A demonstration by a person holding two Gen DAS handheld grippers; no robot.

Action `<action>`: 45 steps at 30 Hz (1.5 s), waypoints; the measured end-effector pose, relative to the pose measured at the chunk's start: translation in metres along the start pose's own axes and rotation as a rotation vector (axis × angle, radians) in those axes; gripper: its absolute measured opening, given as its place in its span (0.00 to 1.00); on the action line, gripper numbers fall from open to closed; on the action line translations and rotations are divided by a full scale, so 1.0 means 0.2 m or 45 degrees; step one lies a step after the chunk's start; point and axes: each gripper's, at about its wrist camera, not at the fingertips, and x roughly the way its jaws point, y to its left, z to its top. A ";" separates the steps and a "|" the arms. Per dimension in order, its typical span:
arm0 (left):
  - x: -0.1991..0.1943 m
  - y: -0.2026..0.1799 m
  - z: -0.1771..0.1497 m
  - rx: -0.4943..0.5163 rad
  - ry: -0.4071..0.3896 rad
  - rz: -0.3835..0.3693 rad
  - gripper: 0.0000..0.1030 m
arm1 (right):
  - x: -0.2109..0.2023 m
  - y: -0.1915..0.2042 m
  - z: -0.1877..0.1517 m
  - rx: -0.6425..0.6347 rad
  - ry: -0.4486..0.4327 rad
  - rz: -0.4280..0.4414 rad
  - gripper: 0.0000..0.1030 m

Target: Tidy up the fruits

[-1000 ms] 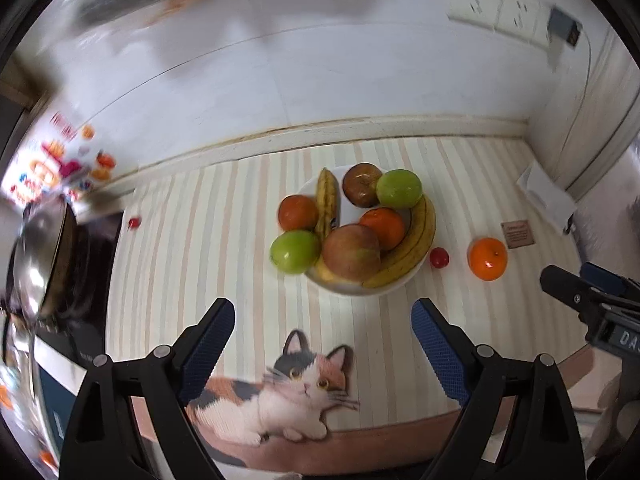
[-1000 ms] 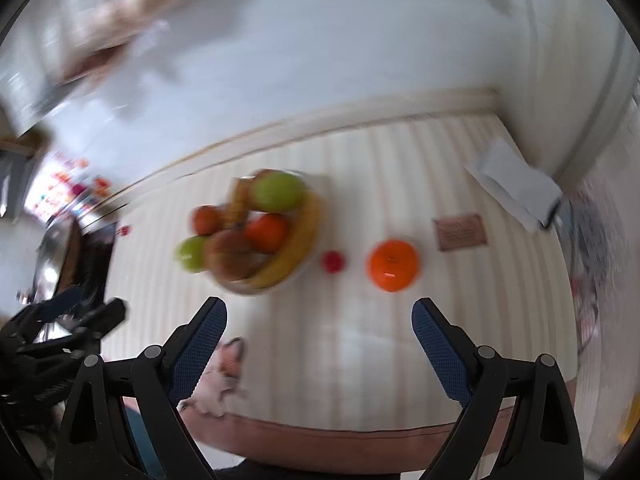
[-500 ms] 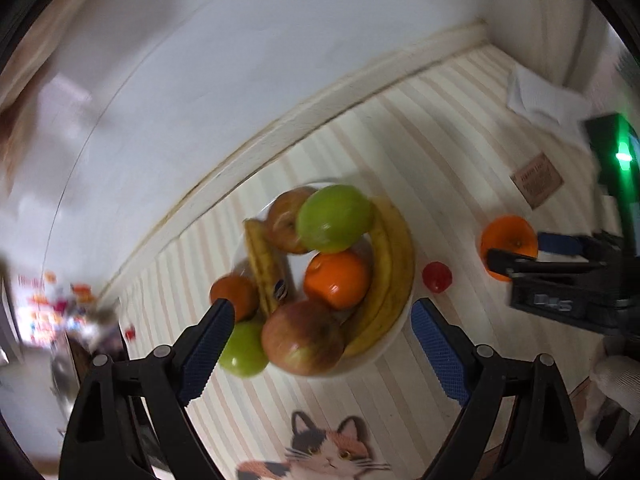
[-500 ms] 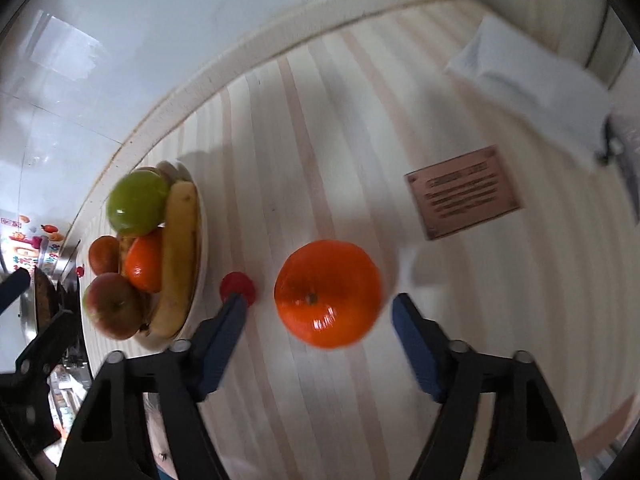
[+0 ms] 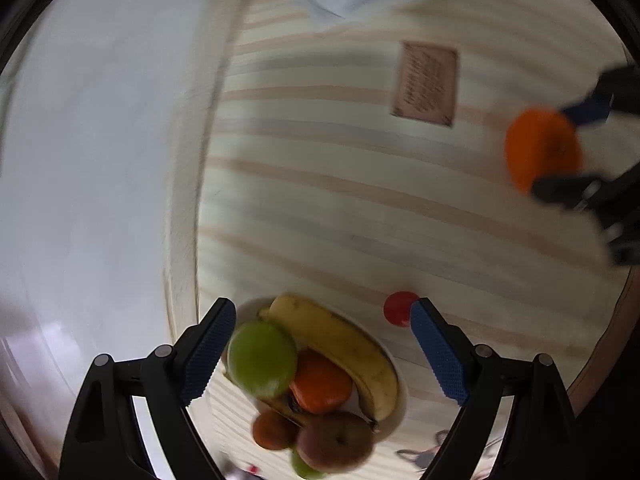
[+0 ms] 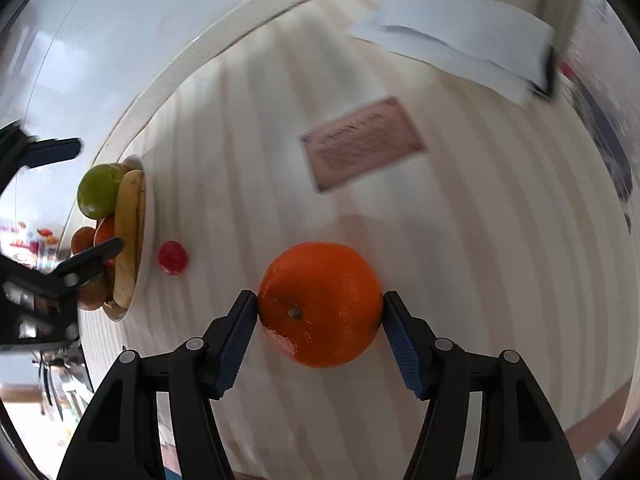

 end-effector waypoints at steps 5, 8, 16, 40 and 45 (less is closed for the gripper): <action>0.16 -0.14 0.06 0.201 0.149 -0.063 0.87 | -0.03 -0.07 -0.06 0.081 -0.010 0.018 0.65; 0.24 -0.18 0.06 0.253 0.209 -0.057 0.83 | -0.02 -0.07 -0.07 0.100 -0.016 0.019 0.65; 0.29 -0.21 0.03 0.281 0.245 -0.025 0.37 | -0.02 -0.07 -0.04 0.105 -0.014 0.012 0.65; 0.17 -0.09 0.17 0.095 0.268 -0.198 0.40 | 0.02 -0.01 0.01 0.058 0.037 -0.010 0.65; 0.23 -0.14 0.24 0.214 0.357 -0.187 0.56 | 0.03 0.01 0.02 0.046 0.041 -0.017 0.65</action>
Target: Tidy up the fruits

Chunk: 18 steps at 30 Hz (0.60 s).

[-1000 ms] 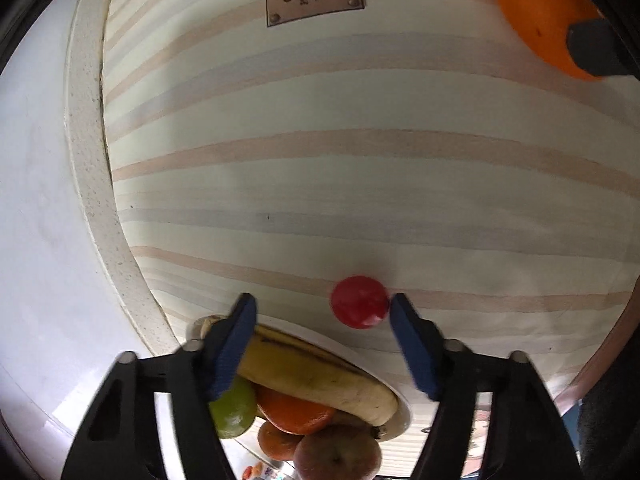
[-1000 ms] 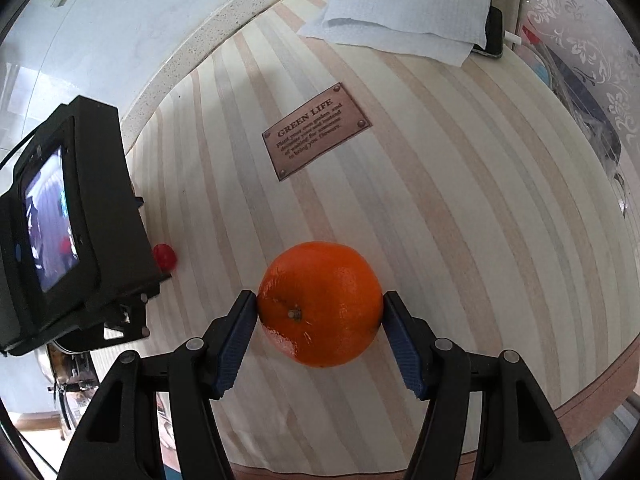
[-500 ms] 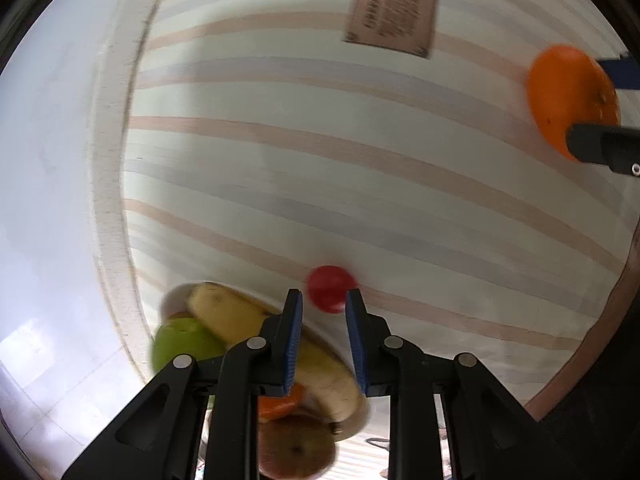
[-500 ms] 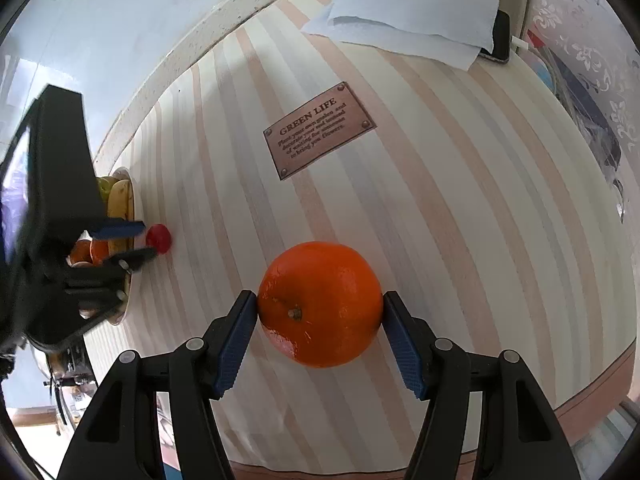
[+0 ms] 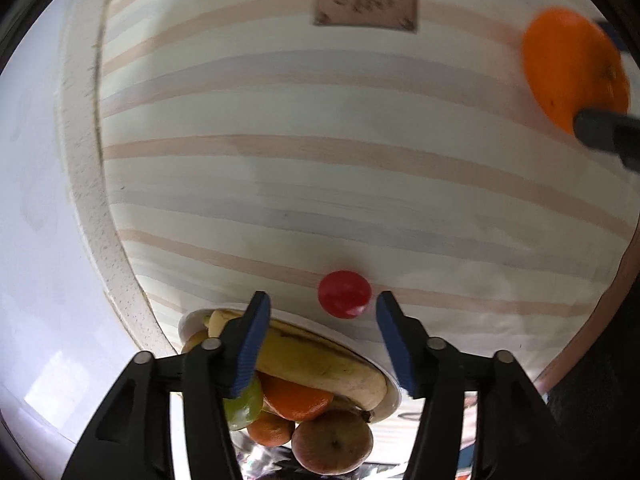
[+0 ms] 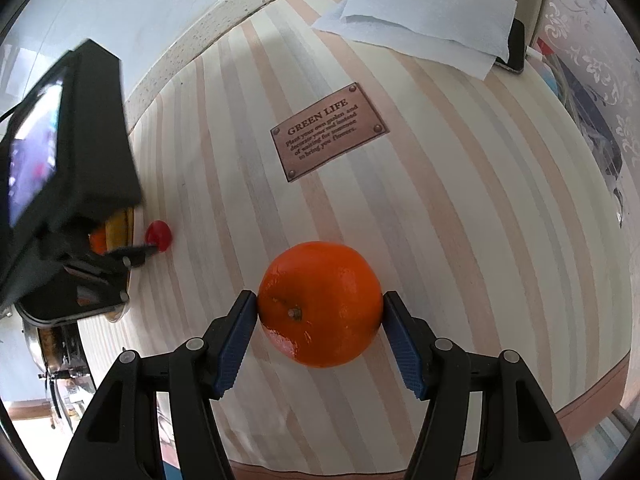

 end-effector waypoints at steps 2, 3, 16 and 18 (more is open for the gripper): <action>0.01 -0.03 0.02 0.024 0.024 0.001 0.57 | 0.00 0.00 0.01 0.003 -0.001 0.002 0.65; 0.01 -0.03 -0.02 0.030 0.028 0.003 0.59 | 0.00 0.00 0.01 0.006 -0.002 0.003 0.65; -0.02 -0.16 0.06 0.073 0.071 0.101 0.24 | -0.03 -0.04 0.01 0.015 0.001 0.024 0.65; -0.03 -0.16 0.05 0.041 0.067 0.063 0.23 | -0.03 -0.04 0.01 0.015 0.001 0.026 0.65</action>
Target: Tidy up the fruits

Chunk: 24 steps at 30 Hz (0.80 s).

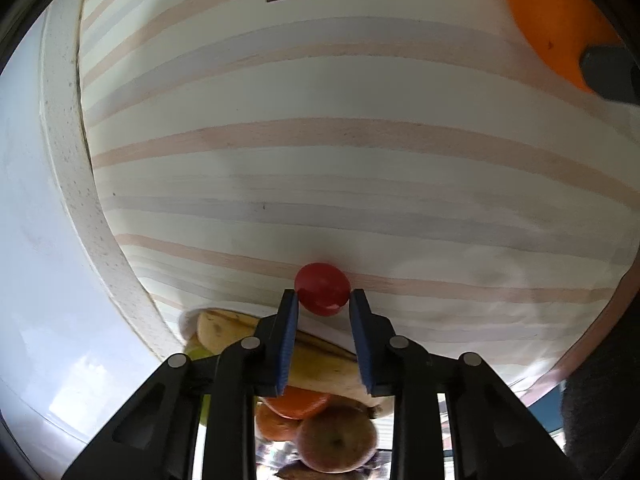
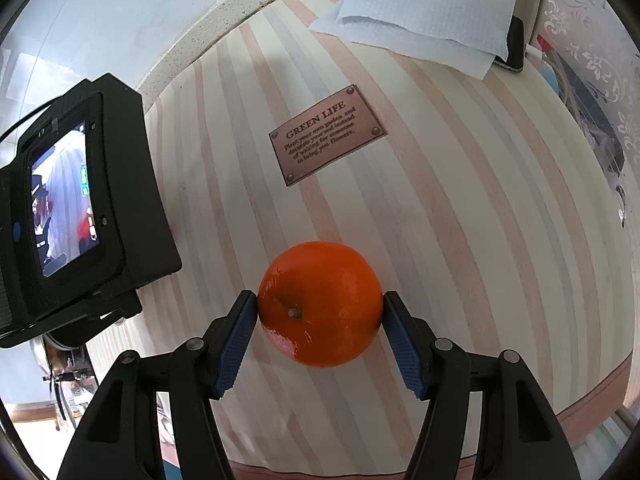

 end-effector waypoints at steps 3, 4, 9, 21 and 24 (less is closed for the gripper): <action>-0.03 0.01 -0.03 -0.051 -0.022 -0.051 0.23 | 0.00 -0.01 -0.01 -0.004 0.003 0.003 0.65; -0.06 0.02 -0.04 -0.073 -0.035 -0.064 0.23 | 0.00 -0.01 0.00 -0.007 0.004 0.003 0.65; -0.15 0.08 -0.08 -0.223 -0.110 -0.244 0.23 | -0.01 0.00 -0.01 -0.027 0.012 -0.001 0.65; -0.20 -0.06 -0.34 -0.739 -0.209 -0.445 0.23 | -0.01 0.04 -0.05 -0.127 0.040 -0.039 0.65; -0.25 -0.13 -0.47 -0.943 -0.318 -0.532 0.25 | -0.04 0.07 -0.06 -0.175 0.031 -0.080 0.65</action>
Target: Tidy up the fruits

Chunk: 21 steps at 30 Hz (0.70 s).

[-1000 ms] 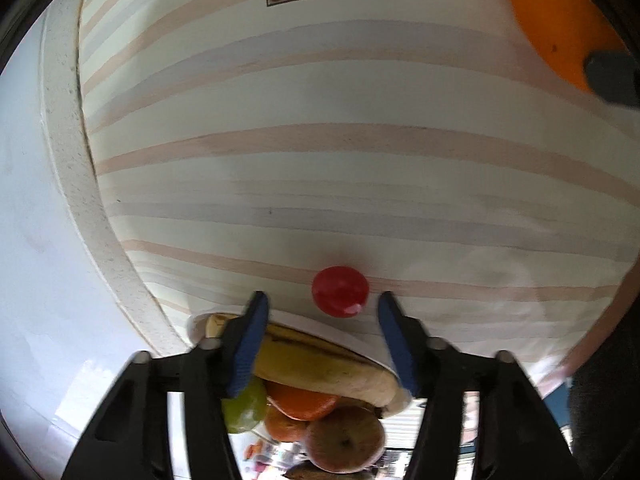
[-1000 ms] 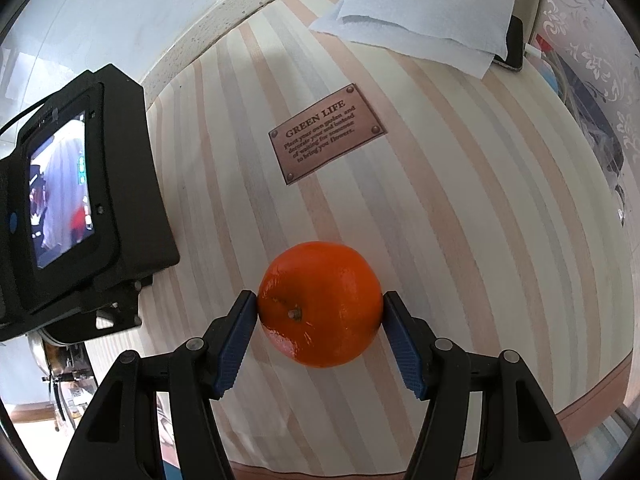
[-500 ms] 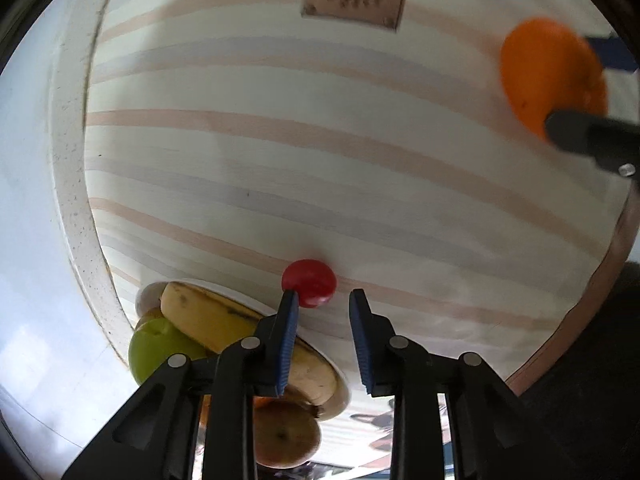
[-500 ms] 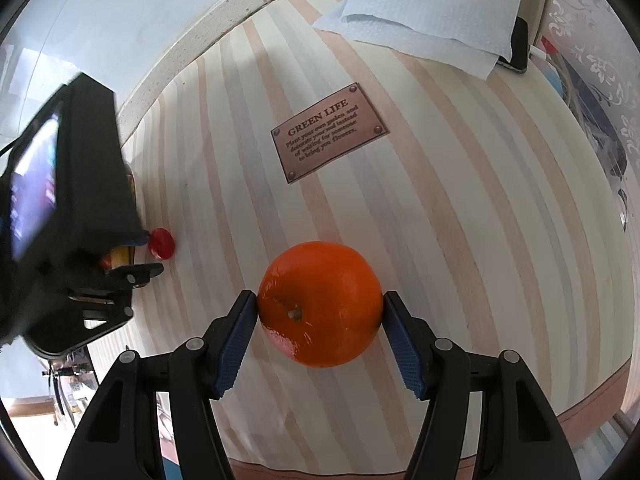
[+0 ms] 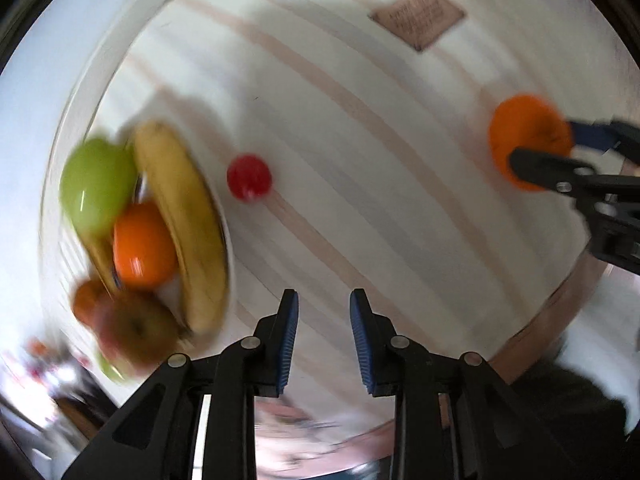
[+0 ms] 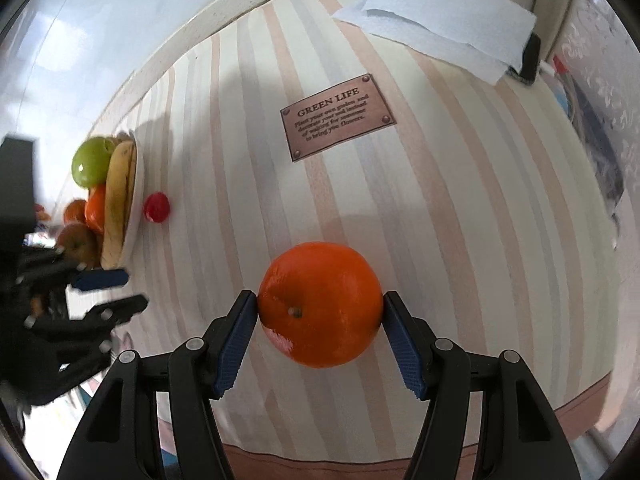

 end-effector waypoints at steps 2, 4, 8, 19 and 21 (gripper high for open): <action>-0.03 0.03 -0.13 -0.207 -0.079 -0.032 0.31 | -0.05 0.04 0.01 -0.033 -0.041 0.012 0.65; -0.04 0.06 -0.23 -0.366 -0.134 -0.065 0.33 | -0.12 0.11 0.03 -0.092 -0.112 0.056 0.66; 0.03 0.16 -0.45 -0.741 -0.190 -0.018 0.43 | -0.16 0.35 0.11 -0.308 -0.173 0.170 0.65; 0.24 0.30 -0.85 -1.195 -0.147 0.109 0.44 | 0.27 0.92 0.15 -1.138 -0.026 -0.008 0.62; 0.26 0.31 -0.84 -1.211 -0.152 0.097 0.44 | 0.34 0.95 0.18 -1.148 0.000 -0.017 0.61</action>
